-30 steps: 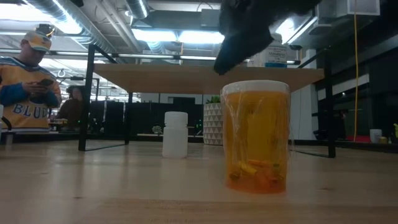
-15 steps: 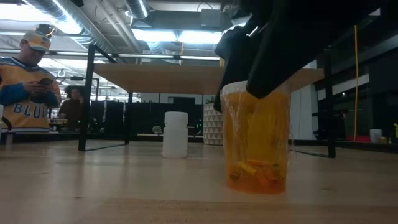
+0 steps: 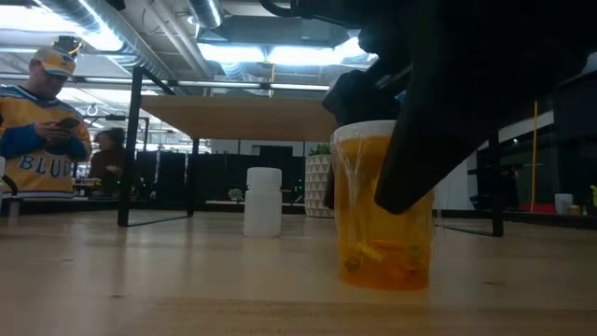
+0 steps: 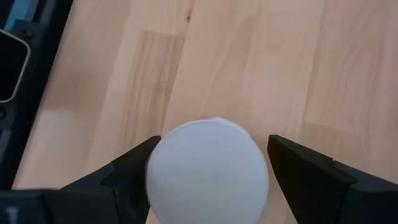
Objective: Pick and place medicine bottles onto shelf by color
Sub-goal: Put the top orange pill bottle on the shelf aligned with the other orange pill bottle
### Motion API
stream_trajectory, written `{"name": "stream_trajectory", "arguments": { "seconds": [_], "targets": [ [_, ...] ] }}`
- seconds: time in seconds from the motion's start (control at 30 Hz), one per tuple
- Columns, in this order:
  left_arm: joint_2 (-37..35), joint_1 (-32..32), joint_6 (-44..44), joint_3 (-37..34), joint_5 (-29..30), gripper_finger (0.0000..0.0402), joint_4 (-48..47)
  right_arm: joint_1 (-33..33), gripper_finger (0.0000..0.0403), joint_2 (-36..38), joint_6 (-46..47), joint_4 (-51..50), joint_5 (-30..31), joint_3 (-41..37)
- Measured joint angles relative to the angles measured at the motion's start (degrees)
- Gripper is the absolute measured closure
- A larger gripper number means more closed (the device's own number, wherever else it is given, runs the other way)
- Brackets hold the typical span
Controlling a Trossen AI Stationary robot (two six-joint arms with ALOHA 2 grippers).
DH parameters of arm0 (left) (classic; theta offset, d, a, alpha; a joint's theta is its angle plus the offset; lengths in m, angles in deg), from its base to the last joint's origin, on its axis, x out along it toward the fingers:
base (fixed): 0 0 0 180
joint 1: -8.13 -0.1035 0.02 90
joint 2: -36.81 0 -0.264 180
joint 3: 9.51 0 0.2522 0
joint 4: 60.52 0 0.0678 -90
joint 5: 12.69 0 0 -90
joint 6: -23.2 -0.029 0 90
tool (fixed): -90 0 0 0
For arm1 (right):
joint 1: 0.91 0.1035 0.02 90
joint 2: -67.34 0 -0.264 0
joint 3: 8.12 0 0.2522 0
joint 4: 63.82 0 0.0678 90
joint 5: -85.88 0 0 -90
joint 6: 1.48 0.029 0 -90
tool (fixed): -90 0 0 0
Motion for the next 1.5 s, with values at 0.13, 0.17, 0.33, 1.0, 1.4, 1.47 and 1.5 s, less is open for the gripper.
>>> {"name": "stream_trajectory", "arguments": {
  "seconds": [0.13, 0.17, 0.33, 1.0, 1.4, 1.47, 1.5],
  "targets": [
    [0.0, 0.0, 0.0, 0.0, 0.0, 0.0401, 0.0, 0.0, 0.0107, 0.0, -0.1, 0.0, 0.2, 0.0],
    [0.0, 0.0, 0.0, 0.0, 0.0, 0.0401, 0.0, 0.0, 0.0107, 0.0, 0.0, 0.0, 0.2, 0.0],
    [0.0, 0.0, 0.0, 0.0, 0.0, 0.0401, 0.0, 0.0, 0.0107, 0.1, 0.5, -2.6, 0.2, 1.7],
    [0.0, 0.0, 0.0, 0.0, 0.0, 0.0401, 0.0, 0.1, 0.0181, 0.2, 3.0, -6.2, 0.3, 3.7],
    [0.0, 0.0, 0.0, 0.0, 0.0, 0.0401, 0.0, 0.1, 0.0195, 0.2, -0.1, -27.9, 0.3, 20.6],
    [0.0, 0.0, 0.0, 0.0, 0.0, 0.0401, 0.0, 0.1, 0.0195, 0.2, -1.8, -34.0, 0.5, 26.2],
    [0.0, 0.0, 0.0, 0.0, 0.0, 0.0401, 0.0, 0.0, 0.0195, 0.2, -2.3, -36.5, 0.9, 28.9]
  ]
}}
